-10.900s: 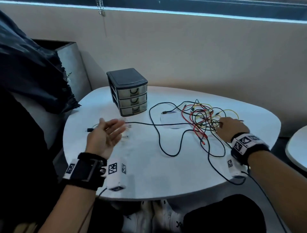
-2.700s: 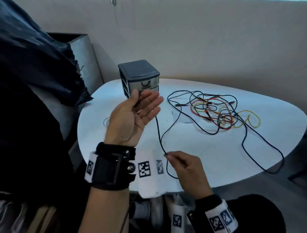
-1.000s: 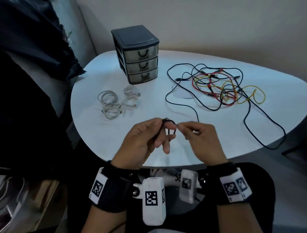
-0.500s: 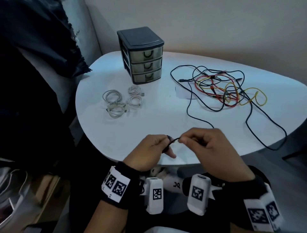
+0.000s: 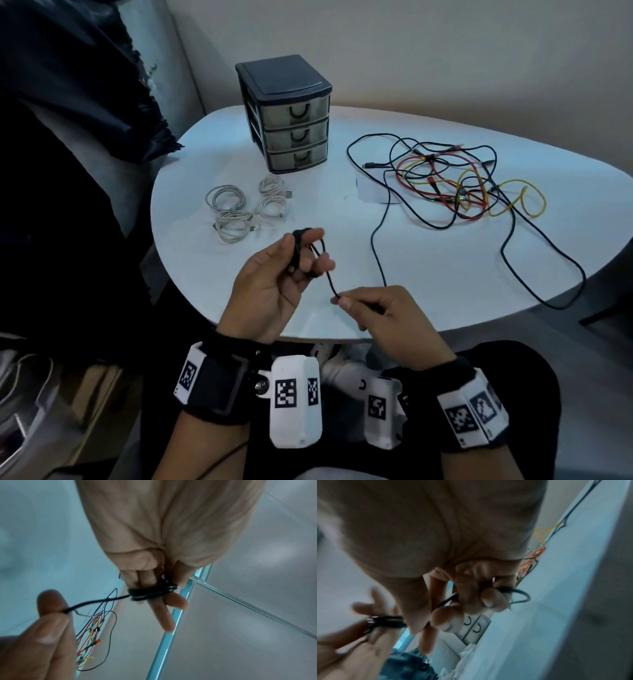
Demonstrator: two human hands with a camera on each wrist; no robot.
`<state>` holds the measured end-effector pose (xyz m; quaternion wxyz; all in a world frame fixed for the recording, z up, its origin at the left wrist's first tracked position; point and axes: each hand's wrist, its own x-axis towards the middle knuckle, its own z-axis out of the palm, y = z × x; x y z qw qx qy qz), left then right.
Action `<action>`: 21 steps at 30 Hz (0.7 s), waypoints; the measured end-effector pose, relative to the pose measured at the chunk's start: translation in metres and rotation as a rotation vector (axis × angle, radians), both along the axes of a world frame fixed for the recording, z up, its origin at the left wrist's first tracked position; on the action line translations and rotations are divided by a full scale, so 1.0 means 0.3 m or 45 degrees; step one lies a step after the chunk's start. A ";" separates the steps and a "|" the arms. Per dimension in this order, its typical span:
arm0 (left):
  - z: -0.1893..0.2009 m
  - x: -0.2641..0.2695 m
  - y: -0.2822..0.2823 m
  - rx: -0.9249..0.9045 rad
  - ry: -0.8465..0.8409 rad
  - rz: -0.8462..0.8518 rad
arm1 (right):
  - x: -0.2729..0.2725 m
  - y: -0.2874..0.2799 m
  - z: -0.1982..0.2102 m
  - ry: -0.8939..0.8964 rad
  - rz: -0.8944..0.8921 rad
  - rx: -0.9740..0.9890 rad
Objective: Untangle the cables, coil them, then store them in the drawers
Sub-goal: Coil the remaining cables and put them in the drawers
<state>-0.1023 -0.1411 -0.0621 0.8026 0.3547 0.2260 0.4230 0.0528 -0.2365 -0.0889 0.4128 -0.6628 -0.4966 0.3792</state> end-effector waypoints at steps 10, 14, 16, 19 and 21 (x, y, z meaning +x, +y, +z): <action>-0.141 0.031 0.003 0.619 0.962 0.260 | -0.019 -0.024 0.190 -0.443 0.354 0.085; -0.119 0.036 -0.031 0.716 0.952 0.031 | 0.049 0.069 0.210 -0.331 0.091 0.246; -0.078 0.038 -0.030 0.542 0.737 -0.089 | 0.088 0.137 0.191 -0.245 -0.032 0.311; -0.003 0.039 -0.024 0.296 0.329 -0.147 | 0.110 0.209 0.137 -0.138 -0.053 0.318; 0.041 0.039 0.000 0.153 0.059 -0.050 | 0.105 0.227 0.096 -0.188 0.020 0.276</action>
